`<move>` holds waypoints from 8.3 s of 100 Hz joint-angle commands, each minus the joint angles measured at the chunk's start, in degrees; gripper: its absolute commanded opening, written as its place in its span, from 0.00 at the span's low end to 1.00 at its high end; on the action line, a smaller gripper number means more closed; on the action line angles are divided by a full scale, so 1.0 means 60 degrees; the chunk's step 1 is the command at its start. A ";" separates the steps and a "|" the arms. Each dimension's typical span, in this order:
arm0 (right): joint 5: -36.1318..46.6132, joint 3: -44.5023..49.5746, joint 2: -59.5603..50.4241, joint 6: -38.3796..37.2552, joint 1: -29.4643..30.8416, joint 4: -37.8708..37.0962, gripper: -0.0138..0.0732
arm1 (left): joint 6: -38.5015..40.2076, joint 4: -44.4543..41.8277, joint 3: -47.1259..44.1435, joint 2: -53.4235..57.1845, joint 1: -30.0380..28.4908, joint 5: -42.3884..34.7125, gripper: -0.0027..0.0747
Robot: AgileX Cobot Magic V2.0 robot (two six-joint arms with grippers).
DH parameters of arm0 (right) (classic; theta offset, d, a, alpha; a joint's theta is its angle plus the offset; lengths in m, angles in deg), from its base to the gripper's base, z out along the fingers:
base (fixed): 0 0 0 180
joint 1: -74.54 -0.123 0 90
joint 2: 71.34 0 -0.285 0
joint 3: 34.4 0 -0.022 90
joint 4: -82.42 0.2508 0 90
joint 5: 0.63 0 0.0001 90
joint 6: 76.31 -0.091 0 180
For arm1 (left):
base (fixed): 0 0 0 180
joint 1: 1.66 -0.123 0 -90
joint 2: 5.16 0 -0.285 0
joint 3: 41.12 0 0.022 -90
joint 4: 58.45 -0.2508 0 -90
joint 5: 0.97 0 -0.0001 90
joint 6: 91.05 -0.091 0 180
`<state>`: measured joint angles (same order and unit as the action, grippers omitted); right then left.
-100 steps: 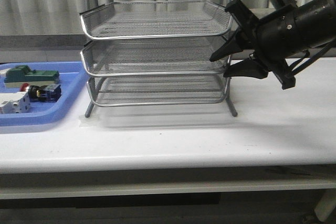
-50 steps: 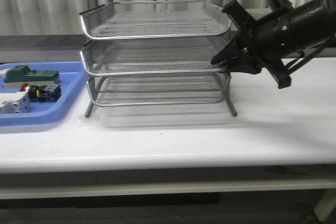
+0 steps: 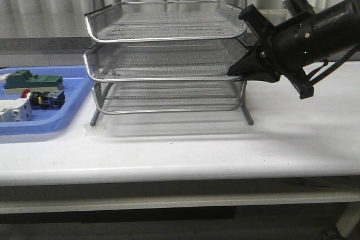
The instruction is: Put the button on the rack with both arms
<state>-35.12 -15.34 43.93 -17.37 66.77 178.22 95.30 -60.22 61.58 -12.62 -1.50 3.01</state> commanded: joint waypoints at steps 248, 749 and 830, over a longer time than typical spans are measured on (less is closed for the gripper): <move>-0.1806 0.2750 -0.9931 -1.0065 -0.0020 -1.5093 0.75 | 0.0083 -0.0013 -0.0448 0.0293 0.0002 -0.0813 0.04; -0.3261 0.2649 -1.1386 -1.0872 -0.0020 -1.6726 0.08 | -0.6546 0.1170 1.4135 -1.5614 0.0002 0.6824 0.80; -0.3261 0.2649 -1.1386 -1.0872 -0.0020 -1.6726 0.08 | -0.9923 0.1414 1.7612 -1.9541 0.0020 0.7872 0.80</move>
<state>-57.42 2.44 -24.29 -82.84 66.77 78.62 36.57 -52.97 164.51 -131.90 -1.50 52.10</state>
